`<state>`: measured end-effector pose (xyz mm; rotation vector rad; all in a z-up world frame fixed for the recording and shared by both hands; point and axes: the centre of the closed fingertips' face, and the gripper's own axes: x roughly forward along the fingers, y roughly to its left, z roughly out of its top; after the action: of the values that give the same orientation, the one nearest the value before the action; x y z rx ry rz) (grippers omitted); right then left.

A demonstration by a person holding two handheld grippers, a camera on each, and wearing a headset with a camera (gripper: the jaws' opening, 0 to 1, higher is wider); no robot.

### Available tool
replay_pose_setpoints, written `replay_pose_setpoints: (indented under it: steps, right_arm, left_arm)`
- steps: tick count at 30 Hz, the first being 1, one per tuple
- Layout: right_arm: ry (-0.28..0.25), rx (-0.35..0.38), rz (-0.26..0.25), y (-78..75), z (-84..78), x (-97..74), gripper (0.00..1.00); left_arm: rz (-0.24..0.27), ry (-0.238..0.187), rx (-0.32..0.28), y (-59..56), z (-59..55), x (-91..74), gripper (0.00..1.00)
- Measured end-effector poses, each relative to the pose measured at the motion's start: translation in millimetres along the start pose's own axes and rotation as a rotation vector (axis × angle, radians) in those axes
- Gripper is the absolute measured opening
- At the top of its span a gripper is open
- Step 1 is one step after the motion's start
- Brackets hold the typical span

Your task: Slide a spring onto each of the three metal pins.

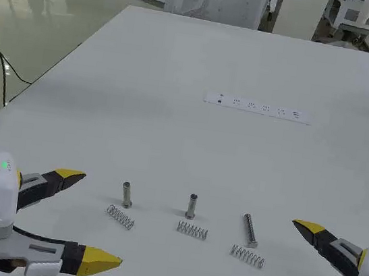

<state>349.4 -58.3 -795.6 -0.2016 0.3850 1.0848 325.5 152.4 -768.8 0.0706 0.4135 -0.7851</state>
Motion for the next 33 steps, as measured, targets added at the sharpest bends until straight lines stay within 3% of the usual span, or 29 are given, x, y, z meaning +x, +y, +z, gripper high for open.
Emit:
replay_pose_setpoints:
  steps: [33]
  right_arm:
    - [0.009,0.004,0.001,0.3,-2.1,-2.5,0.96]
  left_arm:
    - [-0.01,-0.001,0.007,-2.0,2.6,0.8,0.98]
